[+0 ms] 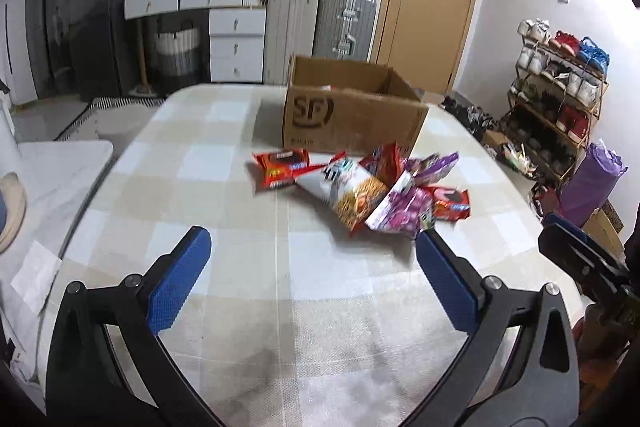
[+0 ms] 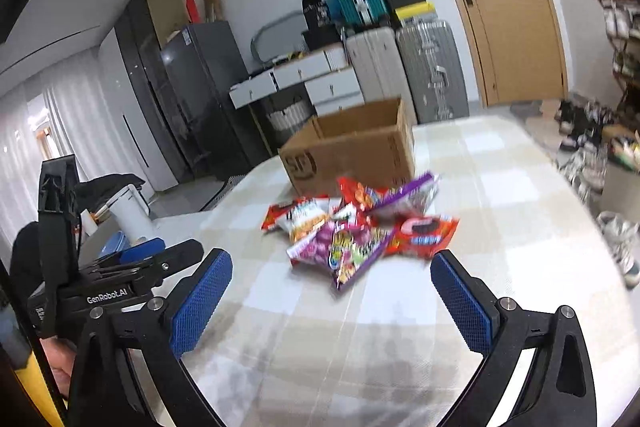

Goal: Organize snacks
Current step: 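Move both open grippers back toward the snack pile on the table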

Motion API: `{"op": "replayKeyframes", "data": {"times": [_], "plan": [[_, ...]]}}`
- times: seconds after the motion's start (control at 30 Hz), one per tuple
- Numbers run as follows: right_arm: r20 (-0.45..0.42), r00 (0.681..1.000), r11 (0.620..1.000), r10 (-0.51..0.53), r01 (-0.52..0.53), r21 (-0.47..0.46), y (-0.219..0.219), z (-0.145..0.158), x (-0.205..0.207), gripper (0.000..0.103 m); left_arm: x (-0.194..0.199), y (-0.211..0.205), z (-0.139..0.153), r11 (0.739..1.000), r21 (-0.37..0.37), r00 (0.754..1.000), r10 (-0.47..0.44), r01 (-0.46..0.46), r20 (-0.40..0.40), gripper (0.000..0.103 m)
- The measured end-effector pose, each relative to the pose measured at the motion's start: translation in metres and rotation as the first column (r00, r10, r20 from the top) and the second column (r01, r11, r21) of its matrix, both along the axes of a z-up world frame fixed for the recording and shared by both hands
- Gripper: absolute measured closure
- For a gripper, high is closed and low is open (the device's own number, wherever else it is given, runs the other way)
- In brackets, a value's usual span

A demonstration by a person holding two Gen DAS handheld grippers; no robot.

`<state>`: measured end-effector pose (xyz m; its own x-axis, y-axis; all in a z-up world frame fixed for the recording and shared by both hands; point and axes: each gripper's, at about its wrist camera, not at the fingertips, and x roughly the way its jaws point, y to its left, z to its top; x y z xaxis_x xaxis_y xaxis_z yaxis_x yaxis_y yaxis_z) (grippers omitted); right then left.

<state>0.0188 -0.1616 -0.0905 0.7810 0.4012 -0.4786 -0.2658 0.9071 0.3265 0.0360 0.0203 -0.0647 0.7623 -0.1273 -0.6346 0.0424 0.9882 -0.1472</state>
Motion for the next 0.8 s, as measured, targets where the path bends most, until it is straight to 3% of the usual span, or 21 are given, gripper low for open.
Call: {"op": "replayKeyframes", "data": {"times": [0.4,0.57,0.7,0.8], "plan": [[-0.152,0.987,0.998,0.05,-0.046,0.029,0.012,-0.037,0.045,0.002,0.037,-0.006,-0.036,1.0,0.006,0.997,0.0,0.0,-0.073,0.001],[-0.254,0.964,0.993,0.078,-0.054,0.101,0.014,-0.054,0.077,0.002,0.05,-0.003,-0.043,1.0,0.011,0.995,0.006,-0.005,-0.097,0.001],[-0.339,0.931,0.959,0.137,-0.04,0.279,0.009,-0.07,0.109,0.002,0.067,0.001,-0.049,1.0,-0.002,0.993,0.018,-0.018,-0.114,0.001],[-0.365,0.924,0.964,0.113,-0.013,0.266,0.01,-0.074,0.124,0.002,0.074,0.005,-0.052,1.0,-0.01,0.992,0.022,-0.023,-0.123,0.001]]}}
